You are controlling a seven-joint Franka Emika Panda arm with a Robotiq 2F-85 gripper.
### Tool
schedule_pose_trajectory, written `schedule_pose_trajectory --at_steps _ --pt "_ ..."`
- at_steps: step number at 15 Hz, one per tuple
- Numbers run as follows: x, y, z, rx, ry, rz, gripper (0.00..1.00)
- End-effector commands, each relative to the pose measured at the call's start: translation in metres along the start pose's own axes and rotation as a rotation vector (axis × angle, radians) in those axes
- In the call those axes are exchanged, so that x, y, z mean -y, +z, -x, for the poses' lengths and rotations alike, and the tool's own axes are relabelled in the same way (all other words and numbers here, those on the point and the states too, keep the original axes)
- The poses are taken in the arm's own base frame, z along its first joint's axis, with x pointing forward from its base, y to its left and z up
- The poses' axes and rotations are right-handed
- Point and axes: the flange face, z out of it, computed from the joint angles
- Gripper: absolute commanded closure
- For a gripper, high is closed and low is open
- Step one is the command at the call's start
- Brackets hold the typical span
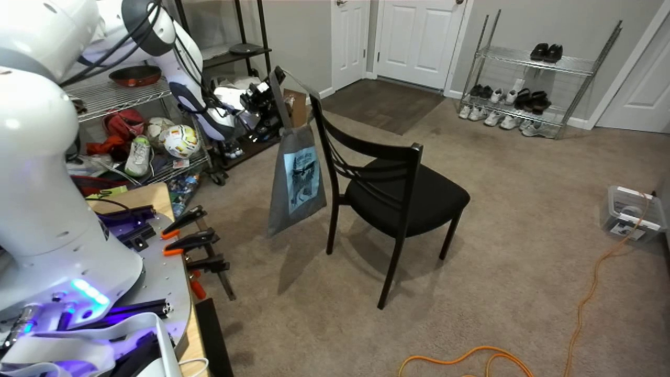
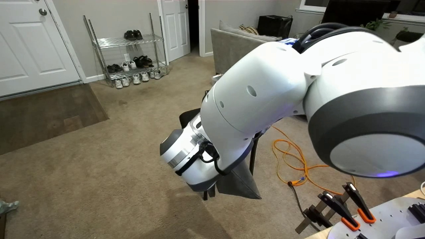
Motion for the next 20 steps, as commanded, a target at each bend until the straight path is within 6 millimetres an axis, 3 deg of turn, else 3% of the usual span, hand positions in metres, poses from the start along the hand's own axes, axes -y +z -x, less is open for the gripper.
schedule_pose_trajectory --at_steps 1,6,11,17,20 --pt "0.016 0.010 -0.018 -0.039 0.095 -0.003 0.00" --pt "0.029 0.015 -0.031 -0.055 0.176 -0.011 0.00" --pt "0.028 0.020 -0.035 -0.043 0.203 0.011 0.00" --pt "0.017 0.021 -0.028 0.287 0.167 -0.023 0.00" --pt "0.002 0.038 -0.008 0.418 0.154 -0.027 0.00"
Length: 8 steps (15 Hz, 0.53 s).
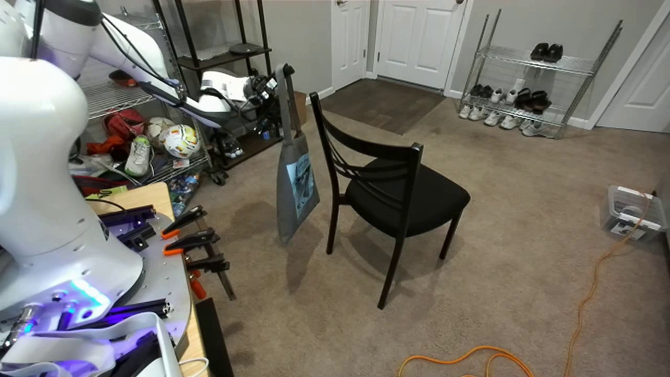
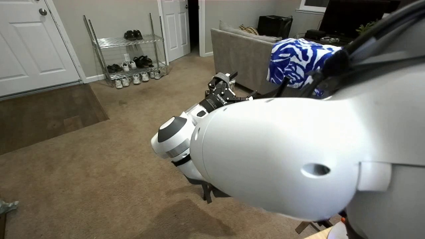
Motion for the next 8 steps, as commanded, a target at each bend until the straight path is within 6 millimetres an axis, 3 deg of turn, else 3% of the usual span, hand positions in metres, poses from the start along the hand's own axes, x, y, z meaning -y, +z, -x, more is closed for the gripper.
schedule_pose_trajectory --at_steps 1,4,8 --pt "-0.027 0.036 0.004 0.107 -0.017 0.011 0.00" --pt "-0.055 0.062 0.013 0.160 -0.040 0.011 0.00" --pt "-0.083 0.082 0.015 0.156 -0.059 0.004 0.00"
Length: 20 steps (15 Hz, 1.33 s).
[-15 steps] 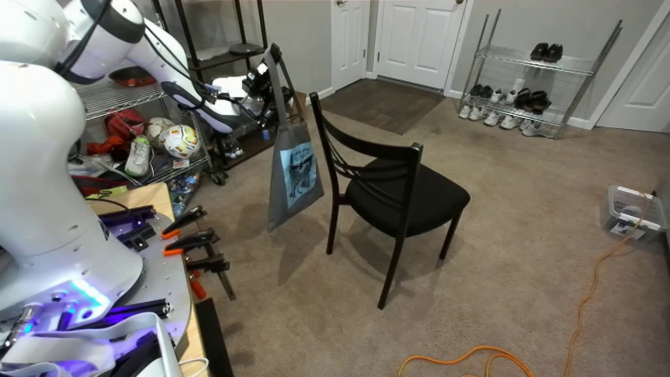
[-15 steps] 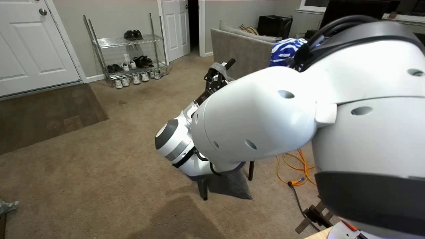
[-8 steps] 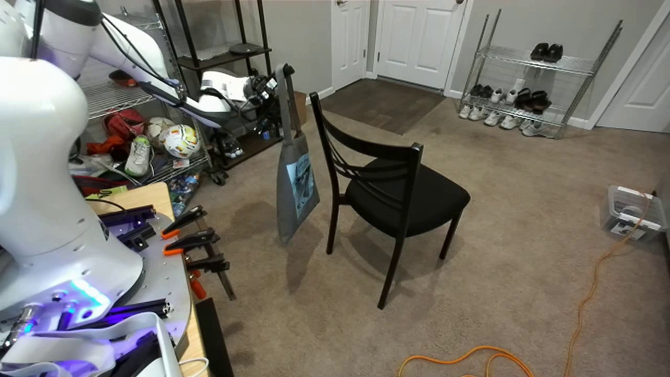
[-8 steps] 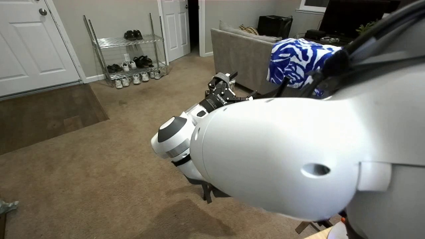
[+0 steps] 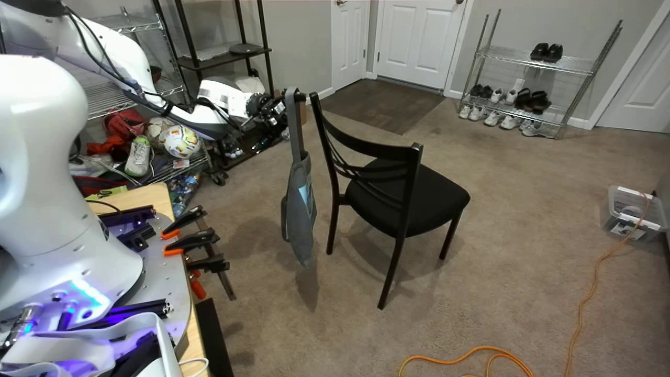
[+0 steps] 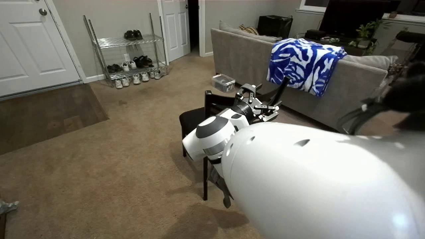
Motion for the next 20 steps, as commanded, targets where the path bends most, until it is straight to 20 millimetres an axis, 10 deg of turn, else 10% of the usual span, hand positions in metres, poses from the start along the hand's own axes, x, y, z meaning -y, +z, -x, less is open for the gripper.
schedule_pose_trajectory --at_steps 1,10,20 --pt "-0.027 0.021 -0.017 -0.007 0.014 -0.010 0.00" --pt "-0.081 0.032 -0.021 -0.077 -0.041 0.028 0.00" --pt "-0.085 0.050 -0.025 -0.136 -0.075 0.101 0.00"
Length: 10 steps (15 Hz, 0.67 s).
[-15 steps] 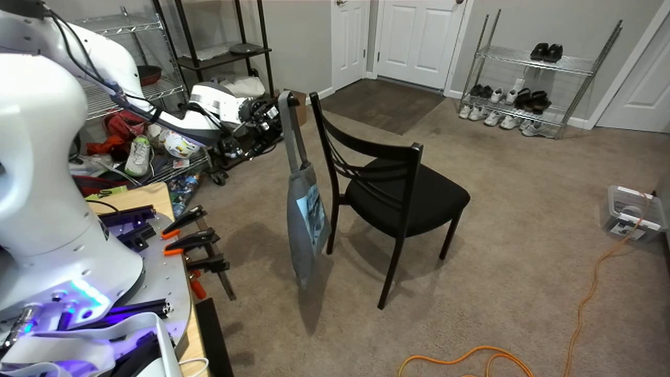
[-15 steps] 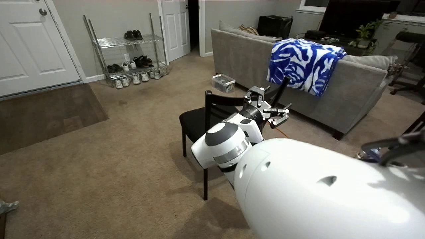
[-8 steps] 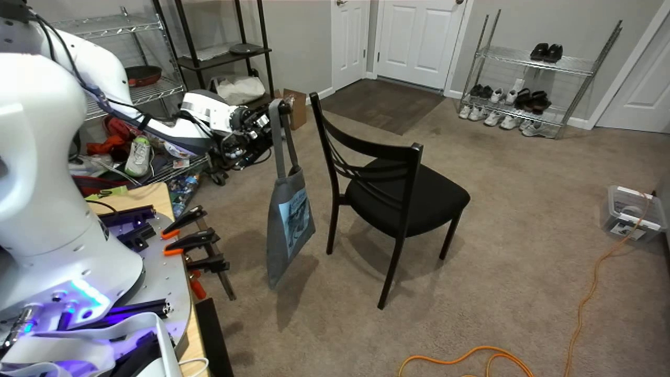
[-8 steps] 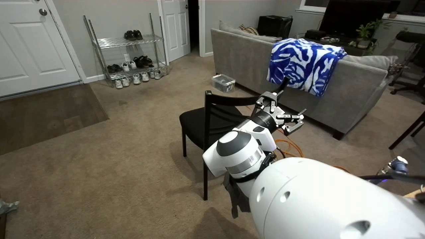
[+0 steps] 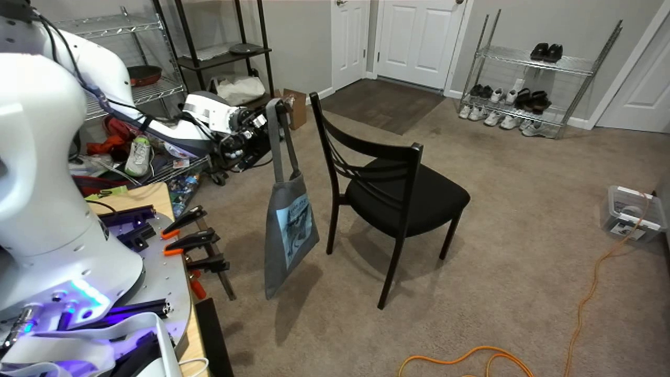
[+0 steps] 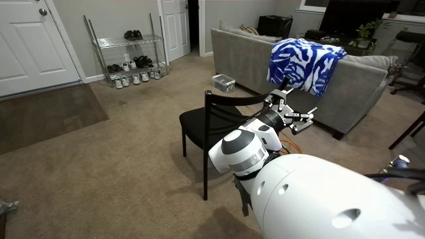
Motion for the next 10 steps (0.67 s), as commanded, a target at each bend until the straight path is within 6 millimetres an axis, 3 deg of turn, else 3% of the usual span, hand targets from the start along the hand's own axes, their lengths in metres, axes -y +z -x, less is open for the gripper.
schedule_pose_trajectory --at_steps 1,10 --pt "-0.003 0.015 -0.007 0.034 -0.016 0.029 0.00" --pt "0.006 0.053 0.018 0.153 -0.074 0.077 0.00"
